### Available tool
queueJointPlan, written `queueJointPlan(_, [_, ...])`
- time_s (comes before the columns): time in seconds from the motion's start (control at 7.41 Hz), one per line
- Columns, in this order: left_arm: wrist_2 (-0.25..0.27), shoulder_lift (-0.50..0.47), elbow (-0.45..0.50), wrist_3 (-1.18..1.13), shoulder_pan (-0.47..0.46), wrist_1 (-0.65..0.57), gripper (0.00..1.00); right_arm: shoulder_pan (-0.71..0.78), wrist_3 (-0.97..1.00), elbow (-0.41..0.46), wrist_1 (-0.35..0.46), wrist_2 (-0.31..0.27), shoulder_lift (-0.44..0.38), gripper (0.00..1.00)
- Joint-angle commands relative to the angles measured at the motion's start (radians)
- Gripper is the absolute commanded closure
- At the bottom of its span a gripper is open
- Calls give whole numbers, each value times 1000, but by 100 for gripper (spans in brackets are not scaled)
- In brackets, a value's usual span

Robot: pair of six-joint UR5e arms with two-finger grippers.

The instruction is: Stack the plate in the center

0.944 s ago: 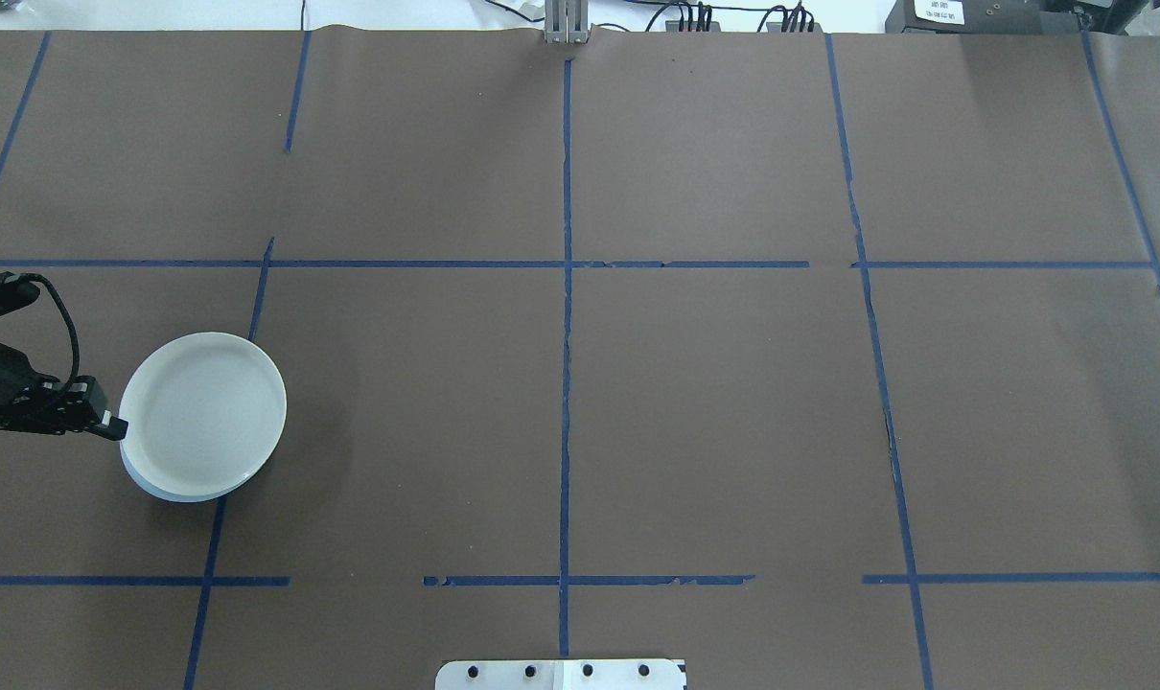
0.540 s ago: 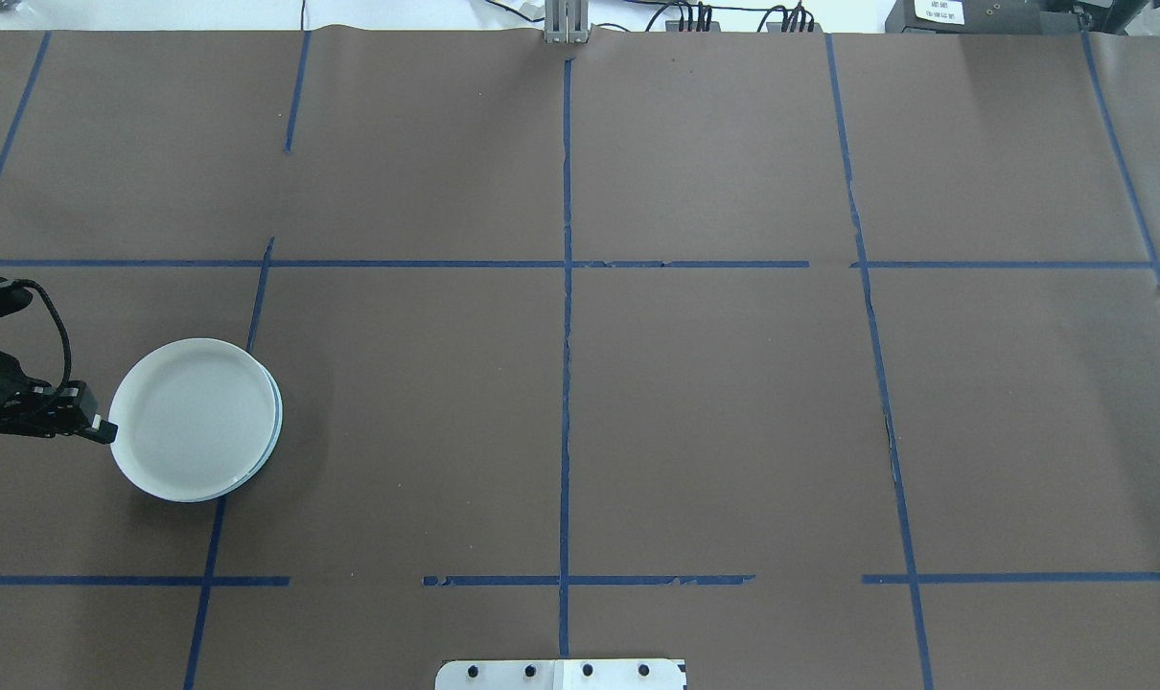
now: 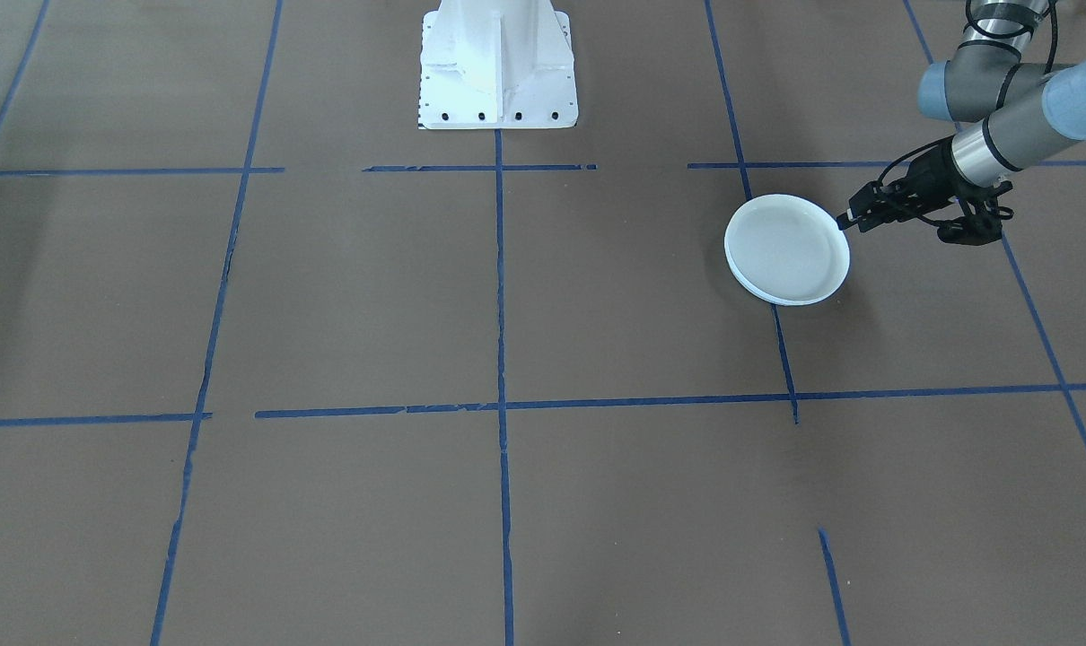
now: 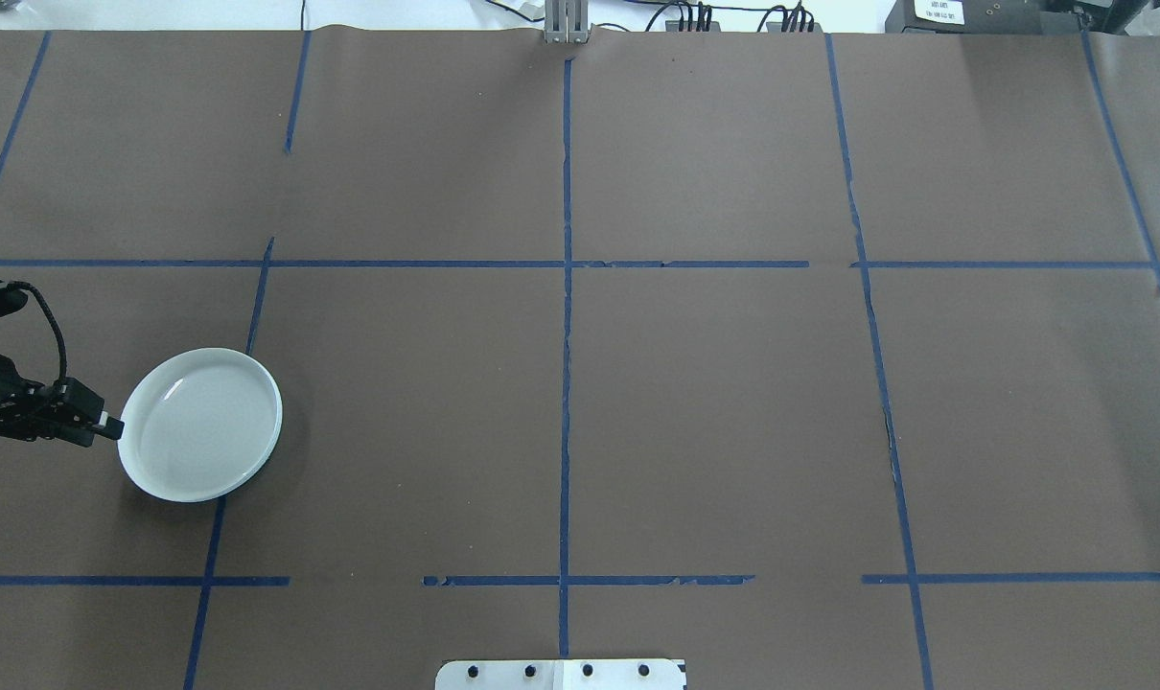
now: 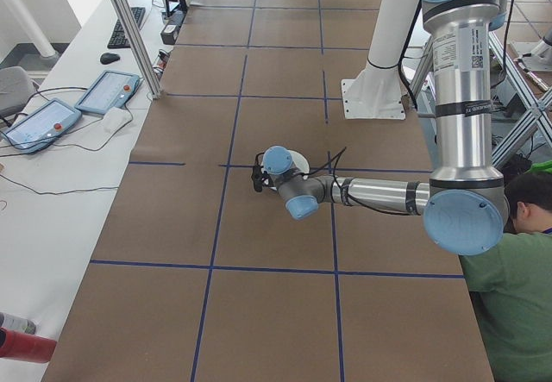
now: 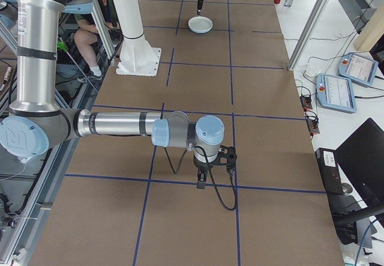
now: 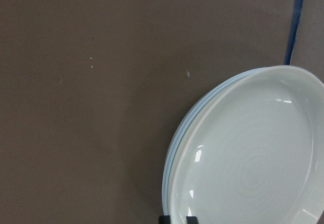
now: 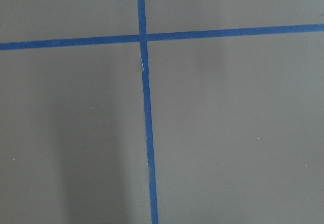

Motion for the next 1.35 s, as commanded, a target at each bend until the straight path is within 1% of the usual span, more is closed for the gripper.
queueJointPlan(0.0, [-1, 6, 1, 115, -77, 3, 0, 0, 0, 0, 0, 0, 0, 0])
queueJointPlan(0.13, [25, 25, 4, 296, -173, 11, 0, 0, 0, 0, 0, 0, 0, 0])
queueJointPlan(0.27, [25, 28, 19, 477, -268, 67, 0, 0, 0, 0, -2, 0, 0, 0])
queueJointPlan(0.54, [30, 28, 18, 819, -433, 297, 0, 0, 0, 0, 0, 0, 0, 0])
queueJointPlan(0.81, [117, 25, 5, 984, -490, 446, 0, 0, 0, 0, 0, 0, 0, 0])
queueJointPlan(1.08, [120, 8, -10, 1137, -545, 621, 0, 0, 0, 0, 0, 0, 0, 0])
queueJointPlan(1.21, [120, -18, -33, 1165, -571, 719, 0, 0, 0, 0, 0, 0, 0, 0])
